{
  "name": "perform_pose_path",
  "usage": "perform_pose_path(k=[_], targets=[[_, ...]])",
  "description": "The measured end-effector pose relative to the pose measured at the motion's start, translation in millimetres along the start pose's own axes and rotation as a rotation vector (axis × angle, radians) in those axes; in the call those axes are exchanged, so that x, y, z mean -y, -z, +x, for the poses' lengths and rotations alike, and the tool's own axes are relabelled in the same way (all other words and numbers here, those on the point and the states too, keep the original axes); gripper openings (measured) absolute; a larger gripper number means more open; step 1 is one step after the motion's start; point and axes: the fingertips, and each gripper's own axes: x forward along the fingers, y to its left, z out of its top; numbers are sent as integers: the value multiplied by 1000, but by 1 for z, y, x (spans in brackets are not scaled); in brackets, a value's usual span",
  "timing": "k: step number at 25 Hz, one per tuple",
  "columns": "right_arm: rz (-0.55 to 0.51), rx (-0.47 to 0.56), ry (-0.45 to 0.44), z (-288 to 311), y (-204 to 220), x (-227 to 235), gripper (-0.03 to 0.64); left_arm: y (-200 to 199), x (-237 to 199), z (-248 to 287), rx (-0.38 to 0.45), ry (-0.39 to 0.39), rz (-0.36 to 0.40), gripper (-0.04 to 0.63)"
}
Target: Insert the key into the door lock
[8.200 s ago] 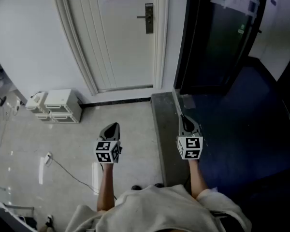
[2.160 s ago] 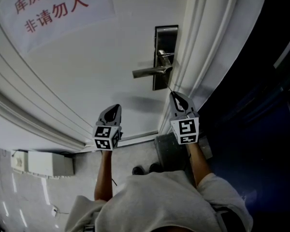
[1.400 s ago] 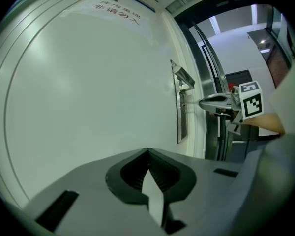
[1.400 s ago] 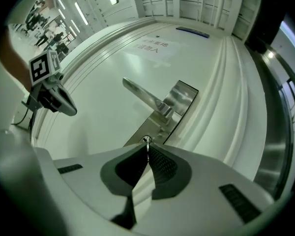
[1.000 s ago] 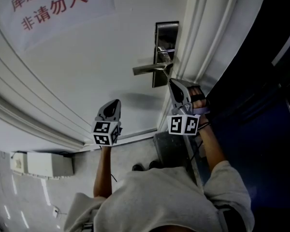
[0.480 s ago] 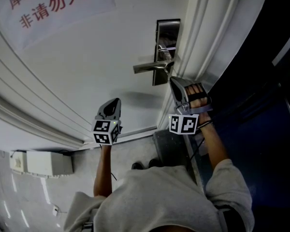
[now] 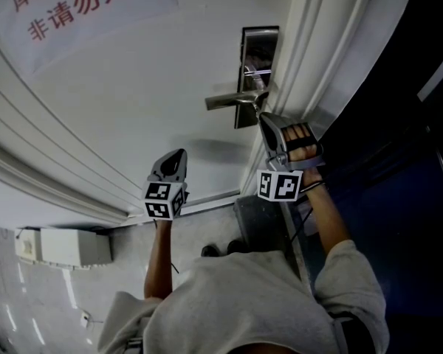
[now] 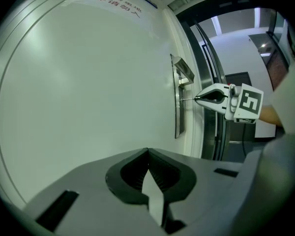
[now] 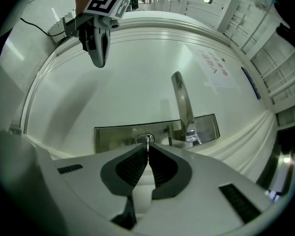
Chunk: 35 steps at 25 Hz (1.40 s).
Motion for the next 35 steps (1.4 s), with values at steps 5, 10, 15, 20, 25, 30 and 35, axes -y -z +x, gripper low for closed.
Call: perform_pose_path(k=[5, 10, 15, 20, 25, 30, 35], targets=[[-13, -14, -4, 0, 1, 1, 29, 0, 3, 4, 0, 12, -1, 17], [-30, -32, 0, 1, 0, 0, 29, 1, 5, 8, -2, 24, -2, 17], [-35, -40, 1, 5, 1, 0, 29, 1, 2, 8, 0, 24, -3, 17], [-51, -47, 8, 7, -1, -2, 29, 1, 0, 8, 0, 24, -5, 17], [-53, -42, 8, 14, -4, -2, 29, 3, 1, 8, -3, 28, -5, 17], [-61, -39, 9, 24, -4, -2, 29, 4, -6, 4, -5, 14, -8, 17], [-72, -26, 8, 32, -5, -2, 29, 5, -11, 4, -9, 5, -13, 17]])
